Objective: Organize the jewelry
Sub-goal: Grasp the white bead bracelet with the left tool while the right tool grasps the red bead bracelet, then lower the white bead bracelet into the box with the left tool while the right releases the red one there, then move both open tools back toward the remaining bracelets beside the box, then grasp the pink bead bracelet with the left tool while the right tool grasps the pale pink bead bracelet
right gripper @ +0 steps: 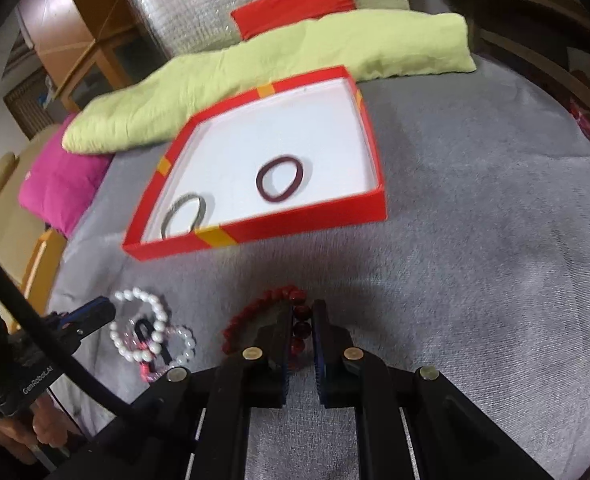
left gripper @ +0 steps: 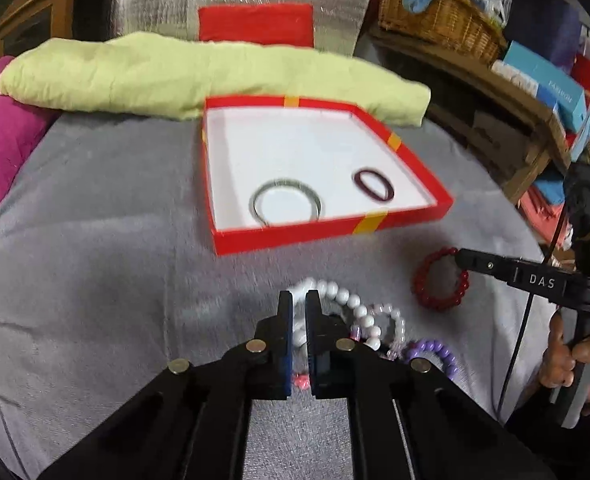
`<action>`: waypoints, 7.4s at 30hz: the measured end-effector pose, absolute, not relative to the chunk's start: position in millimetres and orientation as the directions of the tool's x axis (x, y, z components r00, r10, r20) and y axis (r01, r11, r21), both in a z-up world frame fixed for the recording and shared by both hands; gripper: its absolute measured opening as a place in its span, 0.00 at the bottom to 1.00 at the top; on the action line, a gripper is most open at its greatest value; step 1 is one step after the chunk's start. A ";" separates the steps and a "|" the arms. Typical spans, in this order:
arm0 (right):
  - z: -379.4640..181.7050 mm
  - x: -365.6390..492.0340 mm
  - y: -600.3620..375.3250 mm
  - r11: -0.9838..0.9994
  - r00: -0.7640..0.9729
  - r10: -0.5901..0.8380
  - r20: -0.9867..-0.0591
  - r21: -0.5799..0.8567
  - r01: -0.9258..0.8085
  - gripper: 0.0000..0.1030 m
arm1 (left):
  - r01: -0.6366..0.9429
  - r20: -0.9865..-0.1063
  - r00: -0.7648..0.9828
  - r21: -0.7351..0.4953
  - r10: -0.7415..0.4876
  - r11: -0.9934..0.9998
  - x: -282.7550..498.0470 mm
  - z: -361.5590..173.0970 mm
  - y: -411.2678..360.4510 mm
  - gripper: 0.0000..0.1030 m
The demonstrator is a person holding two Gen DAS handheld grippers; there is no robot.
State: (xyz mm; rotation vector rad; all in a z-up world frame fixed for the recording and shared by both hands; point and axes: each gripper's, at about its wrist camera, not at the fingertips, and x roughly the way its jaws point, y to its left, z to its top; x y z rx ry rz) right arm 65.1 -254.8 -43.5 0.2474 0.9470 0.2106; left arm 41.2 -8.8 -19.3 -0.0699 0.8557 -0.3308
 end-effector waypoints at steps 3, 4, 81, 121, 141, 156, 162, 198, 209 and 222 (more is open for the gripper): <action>-38.0 64.1 -261.2 0.940 0.586 0.308 -0.750 0.335 -0.065 0.10 | 0.250 -0.693 0.641 -0.217 -0.329 0.944 38.3 -7.8 0.1 0.06; -36.8 63.7 -262.9 0.937 0.588 0.314 -0.746 0.342 -0.066 0.10 | 0.248 -0.689 0.647 -0.214 -0.326 0.945 39.4 -6.4 1.8 0.06; 16.9 127.9 -258.3 0.788 0.722 0.485 -0.493 0.604 -0.118 0.10 | 0.305 -0.613 0.697 -0.216 -0.372 0.927 131.0 33.3 -42.6 0.09; -16.2 216.3 -264.9 0.793 0.718 0.389 -0.577 0.606 0.058 0.48 | 0.211 -0.680 0.674 -0.198 -0.289 0.957 194.3 3.7 -41.4 0.59; -2.1 147.2 -248.1 0.880 0.670 0.378 -0.639 0.474 -0.044 0.48 | 0.118 -0.747 0.646 -0.109 -0.159 0.987 138.0 14.6 0.5 0.62; -39.5 68.6 -215.0 0.863 0.491 0.486 -0.723 0.487 -0.136 0.48 | 0.119 -0.790 0.587 -0.131 -0.176 0.984 50.9 -8.7 27.6 0.62; -51.1 52.7 -188.7 0.854 0.422 0.517 -0.745 0.484 -0.193 0.39 | 0.161 -0.801 0.562 -0.138 -0.206 0.977 21.2 -18.3 22.2 0.62; -57.3 66.3 -191.8 0.872 0.398 0.485 -0.779 0.465 -0.152 0.23 | 0.337 -0.844 0.466 -0.106 -0.264 0.936 33.9 -55.1 -19.4 0.32; -61.8 56.7 -155.1 0.946 0.483 0.308 -0.819 0.211 -0.246 0.08 | 0.290 -0.842 0.493 -0.078 -0.219 0.954 34.6 -56.3 -4.8 0.11; -56.1 71.1 -227.6 0.975 0.556 0.185 -0.810 0.224 0.001 0.08 | 0.249 -0.820 0.534 -0.081 -0.207 0.965 37.7 -48.3 0.9 0.40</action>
